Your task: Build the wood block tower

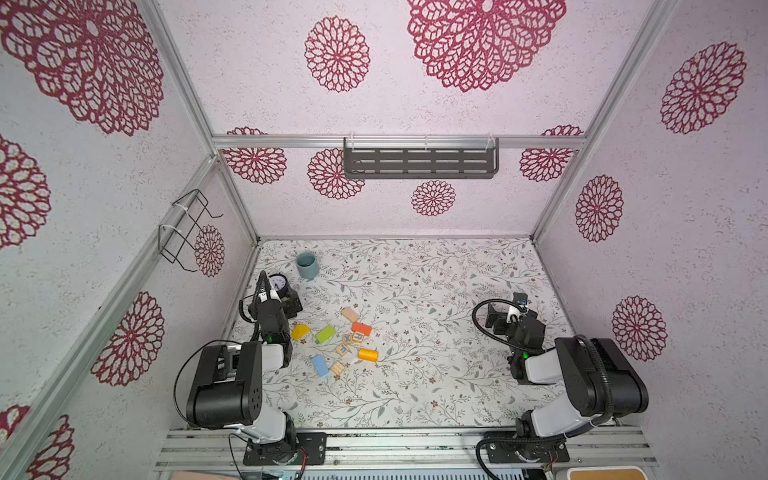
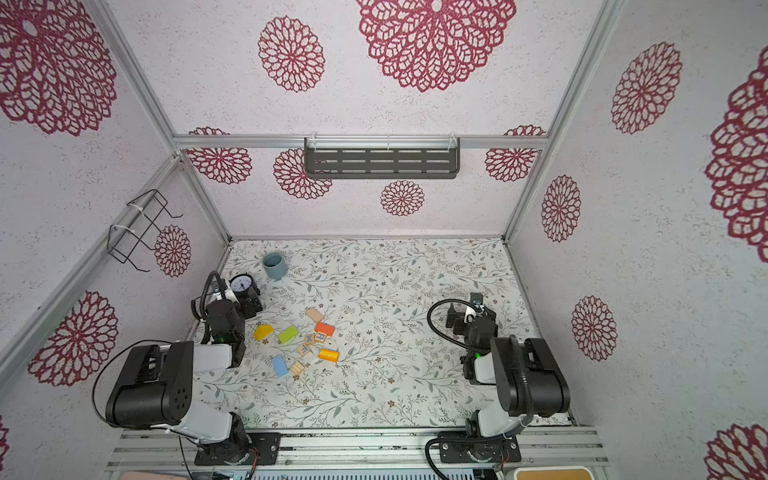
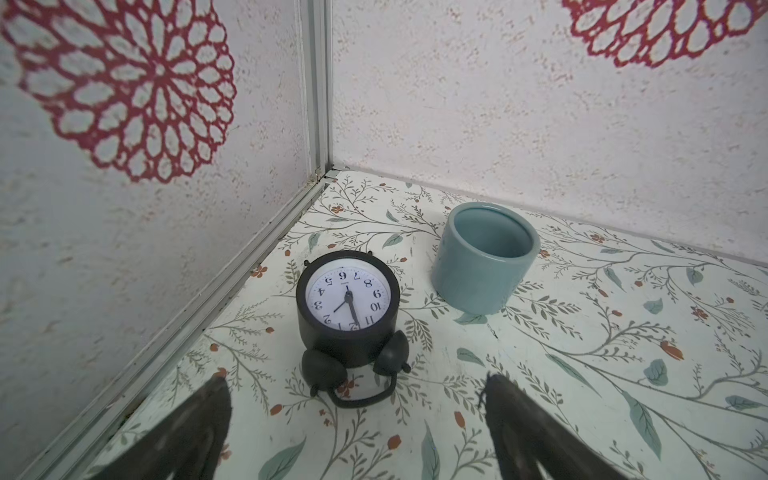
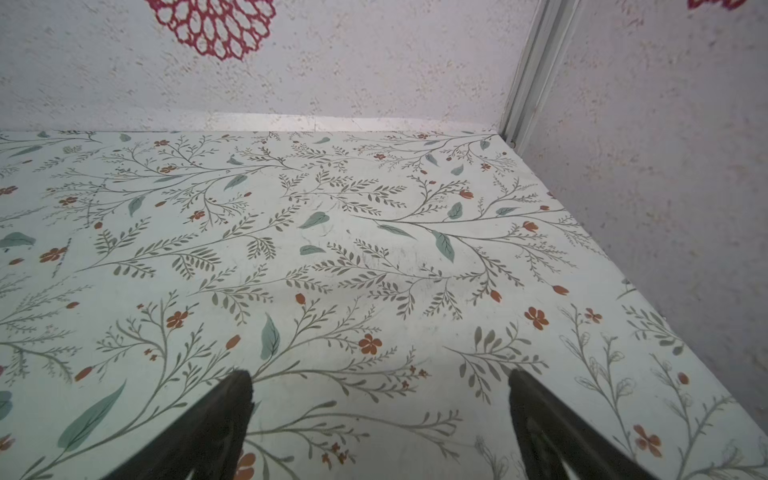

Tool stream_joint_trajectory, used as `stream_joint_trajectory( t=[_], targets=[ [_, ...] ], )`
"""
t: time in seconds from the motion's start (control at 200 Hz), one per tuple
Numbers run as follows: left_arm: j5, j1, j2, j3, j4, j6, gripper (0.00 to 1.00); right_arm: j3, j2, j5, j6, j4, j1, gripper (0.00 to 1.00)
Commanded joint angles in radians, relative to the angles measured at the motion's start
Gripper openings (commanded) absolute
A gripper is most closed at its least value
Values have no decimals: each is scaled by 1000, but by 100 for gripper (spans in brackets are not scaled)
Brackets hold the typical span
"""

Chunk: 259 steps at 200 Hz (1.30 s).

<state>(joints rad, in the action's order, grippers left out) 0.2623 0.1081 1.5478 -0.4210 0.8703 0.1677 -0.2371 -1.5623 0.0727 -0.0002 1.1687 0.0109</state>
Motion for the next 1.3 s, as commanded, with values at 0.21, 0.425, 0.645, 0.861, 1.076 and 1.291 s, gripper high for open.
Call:
stream_joint_trajectory(
  t=[0.21,0.425,0.645,0.861,1.076,1.291],
  targets=[
    [-9,2,5,1,10,-22,97,-12,30,-17,-6,37,-5,99],
    [-9,2,5,1,10,-22,97,-11,30,-17,-6,37,-5,99],
    [-9,2,5,0,9,-23,97,-15,28,-19,-3,32,-7,99],
    [-11,3,5,-3,3,-23,97,-22,26,-62,16,22,-33,99],
    [-19,9,1,1,7,-19,97,-16,30,-46,15,30,-31,99],
    [103,-3,-156,-128,-334,15,97,-85,315,107,148,-358,-43,99]
  ],
)
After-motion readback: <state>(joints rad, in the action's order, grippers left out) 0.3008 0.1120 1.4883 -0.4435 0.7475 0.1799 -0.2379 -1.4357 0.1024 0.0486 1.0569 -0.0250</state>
